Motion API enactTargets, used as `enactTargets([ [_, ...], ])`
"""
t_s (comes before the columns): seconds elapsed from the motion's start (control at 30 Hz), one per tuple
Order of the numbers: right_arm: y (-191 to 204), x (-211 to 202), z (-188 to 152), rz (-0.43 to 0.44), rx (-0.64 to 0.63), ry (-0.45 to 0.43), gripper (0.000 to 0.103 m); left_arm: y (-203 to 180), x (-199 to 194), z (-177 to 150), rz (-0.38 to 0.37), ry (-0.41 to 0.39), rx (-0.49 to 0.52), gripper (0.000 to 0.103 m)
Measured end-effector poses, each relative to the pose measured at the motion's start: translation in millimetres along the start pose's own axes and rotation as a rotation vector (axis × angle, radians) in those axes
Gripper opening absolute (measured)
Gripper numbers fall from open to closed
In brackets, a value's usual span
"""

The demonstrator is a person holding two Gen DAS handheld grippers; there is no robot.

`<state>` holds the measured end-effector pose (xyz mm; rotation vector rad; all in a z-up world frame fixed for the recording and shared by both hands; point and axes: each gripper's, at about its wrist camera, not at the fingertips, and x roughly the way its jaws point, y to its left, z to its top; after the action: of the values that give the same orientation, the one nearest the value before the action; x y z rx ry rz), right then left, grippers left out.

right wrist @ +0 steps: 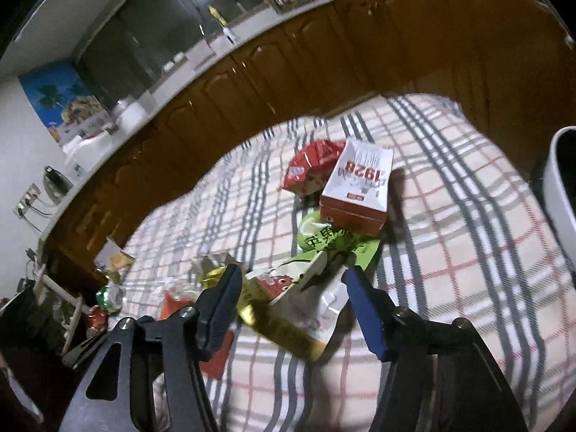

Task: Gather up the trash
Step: 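Move both grippers back toward the remaining wrappers on the table, then grasp green juice pouch with right gripper while left gripper grasps orange snack bag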

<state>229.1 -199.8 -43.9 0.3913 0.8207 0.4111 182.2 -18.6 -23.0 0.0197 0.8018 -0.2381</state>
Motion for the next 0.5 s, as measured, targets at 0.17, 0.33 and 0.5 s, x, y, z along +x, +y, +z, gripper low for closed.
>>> enactTargets([
  [0.17,-2.7,19.1,-7.7,-0.011,-0.005,0.059,0.015,-3.8,7.7,-5.3,0.03,0.009,0.044,0.01],
  [0.33,-0.2,1.0,-14.7,0.012,-0.039,0.014,0.008,-2.1,1.5,-4.3,0.002,-0.006,0.038,0.0],
  [0.5,4.1,-25.0,-19.4,0.03,-0.063,-0.021,0.003,-4.1,-16.2,-3.7,-0.047,-0.041,0.024,0.0],
])
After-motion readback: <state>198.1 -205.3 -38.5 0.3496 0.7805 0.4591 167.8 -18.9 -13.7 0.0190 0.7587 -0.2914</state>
